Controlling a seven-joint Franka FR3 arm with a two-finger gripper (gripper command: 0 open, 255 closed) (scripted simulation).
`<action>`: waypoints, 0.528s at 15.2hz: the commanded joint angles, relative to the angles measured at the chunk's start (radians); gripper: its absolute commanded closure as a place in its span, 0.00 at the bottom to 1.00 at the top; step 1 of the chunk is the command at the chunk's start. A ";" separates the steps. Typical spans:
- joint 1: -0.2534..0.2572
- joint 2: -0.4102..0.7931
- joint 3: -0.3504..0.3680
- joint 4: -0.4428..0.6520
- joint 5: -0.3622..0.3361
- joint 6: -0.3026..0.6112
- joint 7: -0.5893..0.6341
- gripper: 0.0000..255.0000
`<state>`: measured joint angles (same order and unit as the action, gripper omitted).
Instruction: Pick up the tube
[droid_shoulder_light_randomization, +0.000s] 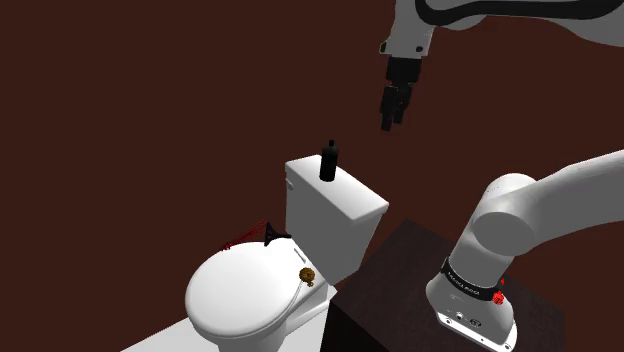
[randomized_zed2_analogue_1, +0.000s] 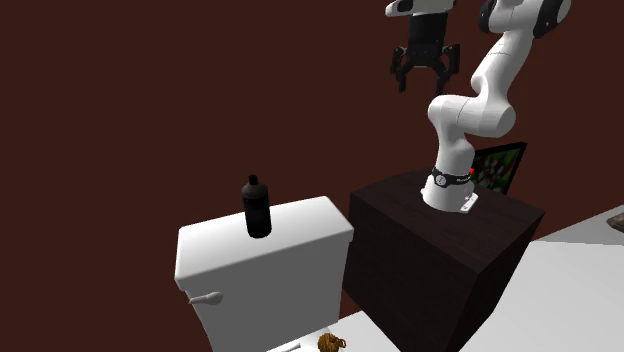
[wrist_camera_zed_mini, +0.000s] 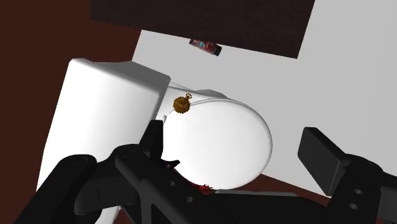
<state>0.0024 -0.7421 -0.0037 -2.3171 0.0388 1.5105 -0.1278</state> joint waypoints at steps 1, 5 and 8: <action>0.000 0.000 0.000 0.000 0.000 0.000 0.000 0.00; -0.025 0.013 0.006 -0.111 -0.029 0.199 0.023 0.00; -0.045 0.044 0.010 -0.178 -0.053 0.354 0.045 0.00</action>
<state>-0.0379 -0.7130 0.0000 -2.4673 -0.0089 1.7968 -0.0958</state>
